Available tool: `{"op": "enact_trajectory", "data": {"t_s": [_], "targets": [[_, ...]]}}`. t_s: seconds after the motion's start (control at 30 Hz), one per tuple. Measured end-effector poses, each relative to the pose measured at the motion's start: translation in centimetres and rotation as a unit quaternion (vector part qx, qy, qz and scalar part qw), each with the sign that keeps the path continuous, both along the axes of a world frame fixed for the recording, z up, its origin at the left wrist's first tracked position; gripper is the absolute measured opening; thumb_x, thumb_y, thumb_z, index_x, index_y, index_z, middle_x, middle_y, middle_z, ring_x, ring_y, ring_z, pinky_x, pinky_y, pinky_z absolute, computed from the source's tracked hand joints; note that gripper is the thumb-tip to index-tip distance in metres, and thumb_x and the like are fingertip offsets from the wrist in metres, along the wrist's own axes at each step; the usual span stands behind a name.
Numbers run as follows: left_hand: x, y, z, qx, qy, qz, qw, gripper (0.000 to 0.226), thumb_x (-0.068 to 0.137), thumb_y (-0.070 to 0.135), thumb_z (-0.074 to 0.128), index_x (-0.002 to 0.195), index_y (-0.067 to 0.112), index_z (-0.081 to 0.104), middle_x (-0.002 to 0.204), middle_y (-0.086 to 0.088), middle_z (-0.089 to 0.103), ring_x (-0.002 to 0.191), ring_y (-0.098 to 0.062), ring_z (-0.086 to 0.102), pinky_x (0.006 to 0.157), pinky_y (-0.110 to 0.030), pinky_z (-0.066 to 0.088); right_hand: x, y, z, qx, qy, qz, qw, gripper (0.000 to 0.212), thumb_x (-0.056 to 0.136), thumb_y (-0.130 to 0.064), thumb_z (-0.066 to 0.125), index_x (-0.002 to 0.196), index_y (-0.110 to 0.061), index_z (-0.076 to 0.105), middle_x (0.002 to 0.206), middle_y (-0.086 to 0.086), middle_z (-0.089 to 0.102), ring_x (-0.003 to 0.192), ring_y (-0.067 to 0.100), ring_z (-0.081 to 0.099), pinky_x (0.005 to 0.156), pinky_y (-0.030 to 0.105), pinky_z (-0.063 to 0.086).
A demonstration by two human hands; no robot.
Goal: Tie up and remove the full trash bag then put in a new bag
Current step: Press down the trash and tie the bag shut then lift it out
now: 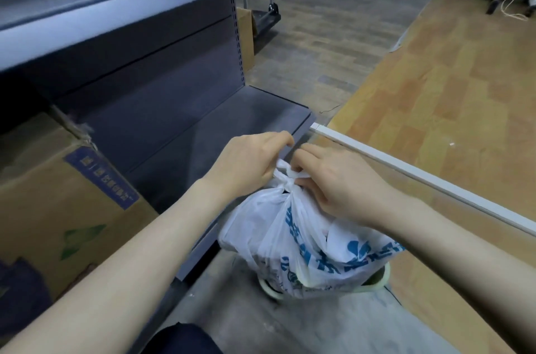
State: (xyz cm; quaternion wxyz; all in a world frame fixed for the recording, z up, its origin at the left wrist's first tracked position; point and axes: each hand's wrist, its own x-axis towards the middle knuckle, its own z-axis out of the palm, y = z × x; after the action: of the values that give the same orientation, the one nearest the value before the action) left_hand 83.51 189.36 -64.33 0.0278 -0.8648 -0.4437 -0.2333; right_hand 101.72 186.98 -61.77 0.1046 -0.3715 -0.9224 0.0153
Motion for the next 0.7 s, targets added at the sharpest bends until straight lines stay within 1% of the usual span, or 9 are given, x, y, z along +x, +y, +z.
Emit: {"op": "enact_trajectory", "data": {"t_s": [0.07, 0.13, 0.17, 0.23, 0.33, 0.47, 0.5, 0.6, 0.7], "targets": [[0.2, -0.6, 0.8, -0.027, 0.04, 0.032, 0.998, 0.035, 0.067, 0.005, 0.04, 0.093, 0.009, 0.063, 0.076, -0.002, 0.064, 0.059, -0.028, 0.059, 0.038, -0.024, 0.027, 0.1, 0.0, 0.3, -0.042, 0.006, -0.013, 0.999, 0.019, 0.083, -0.02, 0.052, 0.088, -0.004, 0.058, 0.084, 0.01, 0.061, 0.068, 0.032, 0.06, 0.048, 0.031, 0.039], [0.4, -1.0, 1.5, -0.047, 0.075, 0.055, 0.995, 0.025, 0.069, 0.002, 0.047, 0.089, 0.007, 0.061, 0.08, -0.006, 0.06, 0.064, -0.029, 0.059, 0.04, -0.019, 0.013, 0.1, -0.2, 0.7, -0.074, 0.021, -0.046, 0.996, 0.02, 0.091, -0.019, 0.049, 0.098, -0.003, 0.057, 0.098, 0.012, 0.059, 0.083, 0.033, 0.058, 0.062, 0.04, 0.047], [0.5, -1.3, 1.9, -0.075, 0.085, 0.071, 0.991, 0.022, 0.075, 0.001, 0.048, 0.092, 0.006, 0.06, 0.086, -0.007, 0.058, 0.071, -0.03, 0.059, 0.041, -0.021, 0.012, 0.0, -0.3, 1.0, -0.089, 0.018, -0.065, 0.994, 0.02, 0.092, -0.018, 0.048, 0.103, -0.003, 0.056, 0.104, 0.011, 0.056, 0.09, 0.032, 0.056, 0.068, 0.041, 0.047], [0.9, -2.0, 3.2, -0.136, 0.11, 0.103, 0.979, 0.022, 0.085, 0.005, 0.046, 0.103, 0.008, 0.056, 0.1, -0.007, 0.055, 0.087, -0.03, 0.057, 0.045, -0.028, 0.02, -0.4, -0.5, 1.5, -0.102, 0.0, -0.089, 0.991, 0.019, 0.092, -0.015, 0.047, 0.108, -0.006, 0.053, 0.11, 0.009, 0.052, 0.095, 0.028, 0.053, 0.07, 0.035, 0.042], [1.4, -3.1, 6.1, -0.167, 0.133, 0.13, 0.968, 0.022, 0.09, 0.011, 0.041, 0.109, 0.011, 0.051, 0.107, -0.004, 0.052, 0.094, -0.026, 0.055, 0.057, -0.031, 0.033, -0.7, -0.5, 2.2, -0.113, -0.017, -0.106, 0.988, 0.019, 0.088, -0.006, 0.048, 0.107, -0.004, 0.053, 0.109, 0.01, 0.051, 0.095, 0.029, 0.052, 0.065, 0.03, 0.031], [1.8, -4.0, 10.3, -0.189, 0.129, 0.135, 0.964, 0.021, 0.095, 0.015, 0.038, 0.112, 0.012, 0.049, 0.11, -0.004, 0.053, 0.097, -0.027, 0.056, 0.06, -0.031, 0.033, 0.2, -0.7, 4.5, -0.138, -0.007, -0.138, 0.981, 0.018, 0.085, 0.001, 0.051, 0.102, -0.001, 0.054, 0.106, 0.016, 0.054, 0.092, 0.031, 0.052, 0.068, 0.037, 0.039], [1.9, -4.1, 11.5, -0.193, 0.129, 0.136, 0.963, 0.021, 0.096, 0.016, 0.037, 0.113, 0.012, 0.049, 0.111, -0.004, 0.053, 0.098, -0.027, 0.056, 0.061, -0.03, 0.032, 0.6, -0.9, 5.4, -0.14, 0.004, -0.148, 0.979, 0.017, 0.086, 0.001, 0.05, 0.102, 0.0, 0.054, 0.105, 0.017, 0.054, 0.092, 0.031, 0.052, 0.068, 0.036, 0.037], [2.4, -4.7, 15.2, -0.21, 0.124, 0.139, 0.96, 0.024, 0.097, 0.018, 0.037, 0.118, 0.011, 0.048, 0.115, -0.004, 0.053, 0.102, -0.028, 0.057, 0.064, -0.032, 0.035, 1.5, -1.6, 9.0, -0.146, 0.036, -0.163, 0.975, 0.014, 0.088, 0.0, 0.049, 0.101, 0.001, 0.054, 0.104, 0.016, 0.054, 0.092, 0.03, 0.051, 0.067, 0.028, 0.027], [3.0, -5.3, 19.5, -0.227, 0.119, 0.146, 0.956, 0.024, 0.097, 0.018, 0.038, 0.118, 0.011, 0.048, 0.115, -0.004, 0.053, 0.1, -0.028, 0.057, 0.063, -0.033, 0.037, 2.1, -2.3, 13.2, -0.154, 0.058, -0.162, 0.973, 0.012, 0.089, -0.002, 0.049, 0.099, 0.001, 0.054, 0.103, 0.015, 0.053, 0.091, 0.028, 0.049, 0.069, 0.026, 0.026]]}}
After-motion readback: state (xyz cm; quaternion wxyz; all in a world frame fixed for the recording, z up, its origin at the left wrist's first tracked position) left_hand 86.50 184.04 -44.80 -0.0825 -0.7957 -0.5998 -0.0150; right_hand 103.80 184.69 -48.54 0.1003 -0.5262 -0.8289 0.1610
